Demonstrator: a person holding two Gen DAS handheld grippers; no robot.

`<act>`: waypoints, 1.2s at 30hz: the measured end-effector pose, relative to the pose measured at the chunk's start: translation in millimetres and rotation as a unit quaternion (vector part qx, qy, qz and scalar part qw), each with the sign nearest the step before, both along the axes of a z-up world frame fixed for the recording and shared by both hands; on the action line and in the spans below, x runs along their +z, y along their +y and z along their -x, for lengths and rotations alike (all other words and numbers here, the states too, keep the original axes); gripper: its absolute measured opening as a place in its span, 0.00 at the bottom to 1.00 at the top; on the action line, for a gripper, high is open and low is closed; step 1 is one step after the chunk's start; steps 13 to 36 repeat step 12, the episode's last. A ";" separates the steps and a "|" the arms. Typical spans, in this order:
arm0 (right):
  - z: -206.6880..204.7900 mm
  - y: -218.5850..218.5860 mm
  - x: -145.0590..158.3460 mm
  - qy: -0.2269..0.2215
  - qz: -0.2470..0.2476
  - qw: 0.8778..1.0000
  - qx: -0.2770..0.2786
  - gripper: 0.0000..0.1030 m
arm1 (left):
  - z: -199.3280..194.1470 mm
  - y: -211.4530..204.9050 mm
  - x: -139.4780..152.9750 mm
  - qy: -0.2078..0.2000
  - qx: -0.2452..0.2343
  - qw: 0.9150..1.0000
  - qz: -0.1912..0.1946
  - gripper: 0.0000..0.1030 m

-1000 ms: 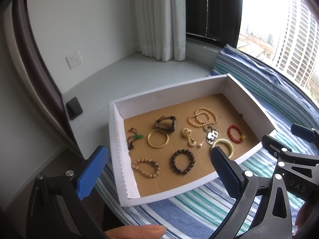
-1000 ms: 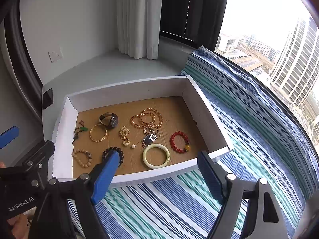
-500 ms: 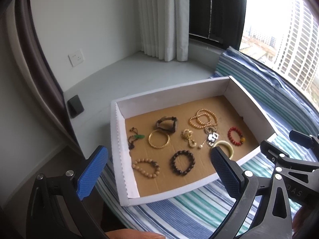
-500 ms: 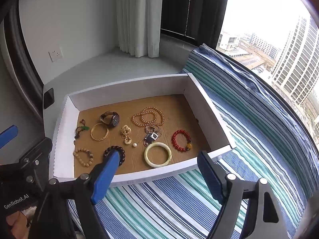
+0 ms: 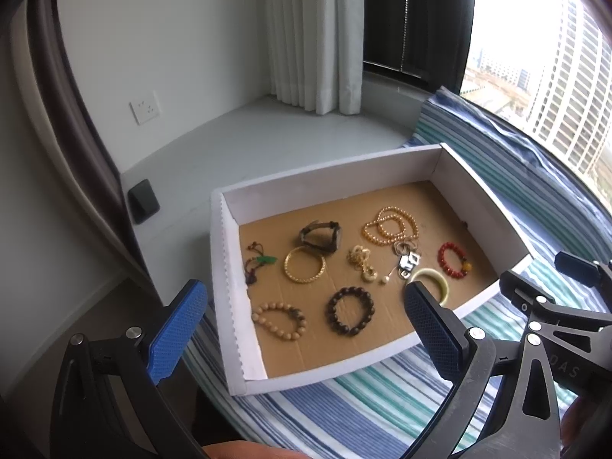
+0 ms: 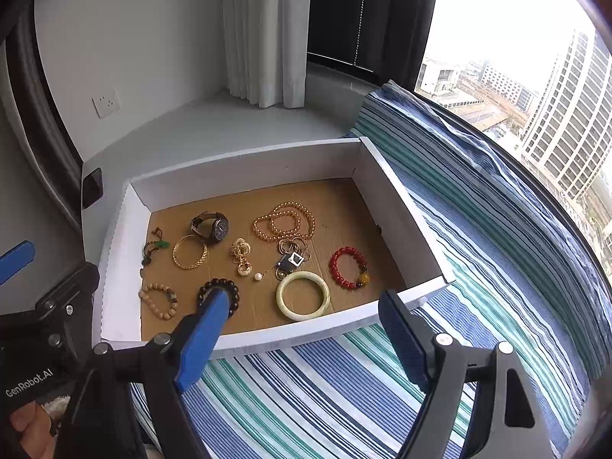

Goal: Organize jewelry

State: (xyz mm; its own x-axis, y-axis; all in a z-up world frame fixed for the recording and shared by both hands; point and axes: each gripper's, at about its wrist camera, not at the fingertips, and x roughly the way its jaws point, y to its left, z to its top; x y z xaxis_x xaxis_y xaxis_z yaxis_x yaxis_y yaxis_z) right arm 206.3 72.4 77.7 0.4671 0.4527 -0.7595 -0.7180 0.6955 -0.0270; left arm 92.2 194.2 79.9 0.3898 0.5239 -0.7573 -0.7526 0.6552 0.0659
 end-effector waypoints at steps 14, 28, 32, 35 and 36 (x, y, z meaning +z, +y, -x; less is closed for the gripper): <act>-1.6 0.3 -3.0 0.003 0.002 1.000 -0.001 0.80 | 0.3 -7.4 -0.5 -0.005 0.003 1.000 -0.026 0.99; -1.6 0.3 -3.0 0.003 0.002 1.000 -0.001 0.80 | 0.3 -7.4 -0.5 -0.005 0.003 1.000 -0.026 0.99; -1.6 0.3 -3.0 0.003 0.002 1.000 -0.001 0.80 | 0.3 -7.4 -0.5 -0.005 0.003 1.000 -0.026 0.99; -1.6 0.3 -3.0 0.003 0.002 1.000 -0.001 0.80 | 0.3 -7.4 -0.5 -0.005 0.003 1.000 -0.026 0.99; -1.6 0.3 -3.0 0.003 0.002 1.000 -0.001 0.80 | 0.3 -7.4 -0.5 -0.005 0.003 1.000 -0.026 0.99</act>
